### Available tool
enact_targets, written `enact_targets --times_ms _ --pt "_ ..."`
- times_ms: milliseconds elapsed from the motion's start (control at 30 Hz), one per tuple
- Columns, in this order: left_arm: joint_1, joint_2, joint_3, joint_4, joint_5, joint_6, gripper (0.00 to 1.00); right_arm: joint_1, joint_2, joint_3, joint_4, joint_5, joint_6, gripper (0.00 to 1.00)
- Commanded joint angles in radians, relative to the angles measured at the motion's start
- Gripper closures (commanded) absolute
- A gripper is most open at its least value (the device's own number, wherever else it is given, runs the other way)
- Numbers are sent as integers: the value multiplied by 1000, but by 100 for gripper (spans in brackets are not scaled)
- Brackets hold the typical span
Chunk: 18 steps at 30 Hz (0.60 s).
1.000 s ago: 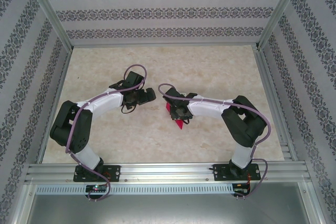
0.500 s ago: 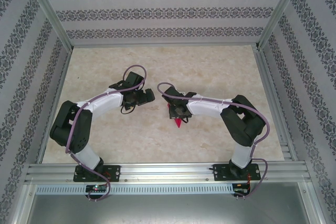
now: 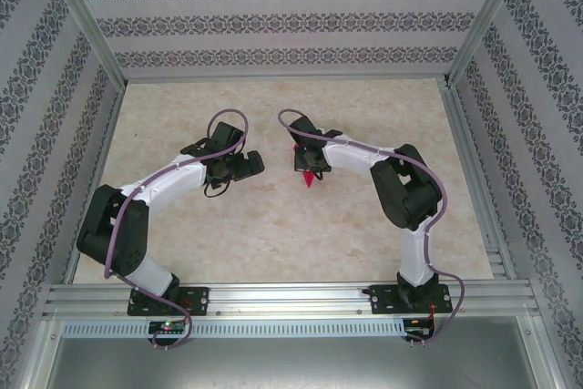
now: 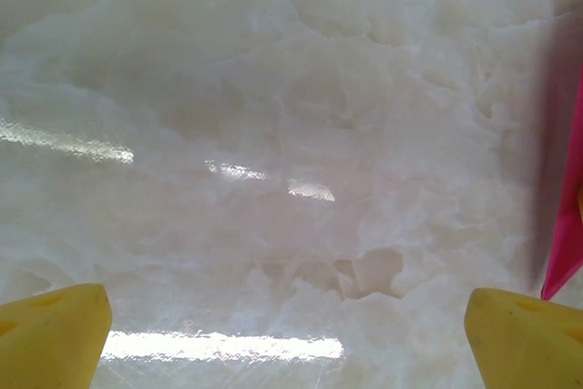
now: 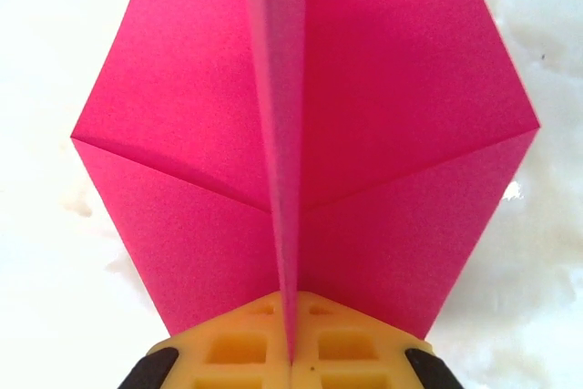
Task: Fold a paper plane with a square sheet of paper (pick it up from the middle)
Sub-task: Move the paper plane to the center of the table.
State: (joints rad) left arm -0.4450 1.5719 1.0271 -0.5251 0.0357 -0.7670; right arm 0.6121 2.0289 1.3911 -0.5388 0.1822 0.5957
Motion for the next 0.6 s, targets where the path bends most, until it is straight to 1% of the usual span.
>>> enact_targets --times_ms 0,300,400,567 --pt "17 -24 -10 -31 -16 26 0 -11 29 50 -36 -6 -40 93" --pt "25 -39 -22 -13 -26 43 0 -18 100 78 -52 -29 -36 84" --pt "28 -46 -26 8 -32 43 0 -18 118 83 -52 -30 -31 83" --pt "40 -58 -12 49 -59 59 0 -18 87 85 -62 -33 -25 77"
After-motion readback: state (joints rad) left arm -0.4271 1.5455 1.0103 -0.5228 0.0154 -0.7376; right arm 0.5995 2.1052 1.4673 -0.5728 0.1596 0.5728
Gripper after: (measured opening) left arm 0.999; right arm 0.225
